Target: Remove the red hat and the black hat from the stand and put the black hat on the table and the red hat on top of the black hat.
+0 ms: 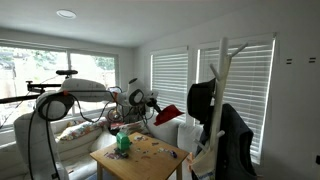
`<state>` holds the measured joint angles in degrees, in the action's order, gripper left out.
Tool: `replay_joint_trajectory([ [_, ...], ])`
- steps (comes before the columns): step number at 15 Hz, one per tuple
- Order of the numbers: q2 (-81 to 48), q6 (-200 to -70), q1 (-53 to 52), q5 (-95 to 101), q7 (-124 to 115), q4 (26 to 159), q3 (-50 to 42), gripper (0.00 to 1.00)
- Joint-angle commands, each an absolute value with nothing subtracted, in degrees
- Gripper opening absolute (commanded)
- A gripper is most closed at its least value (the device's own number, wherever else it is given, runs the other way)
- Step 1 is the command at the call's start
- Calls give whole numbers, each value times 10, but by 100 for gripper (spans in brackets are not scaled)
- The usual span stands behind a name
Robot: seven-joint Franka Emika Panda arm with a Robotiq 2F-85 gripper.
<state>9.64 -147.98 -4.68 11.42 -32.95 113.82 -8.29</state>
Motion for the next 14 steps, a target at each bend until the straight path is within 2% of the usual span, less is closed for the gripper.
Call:
replay_joint_trajectory([
  [1, 143, -1428, -86, -42, -192, 1187, -115, 1],
  [2, 148, -1408, -93, -81, -159, 1191, -122, 1],
  [3, 151, -1392, -59, -127, -119, 1197, -92, 1],
  [6, 153, -1367, -52, -216, -24, 1221, -104, 1],
  [14, 135, -1324, -26, -351, 142, 1262, -125, 1],
])
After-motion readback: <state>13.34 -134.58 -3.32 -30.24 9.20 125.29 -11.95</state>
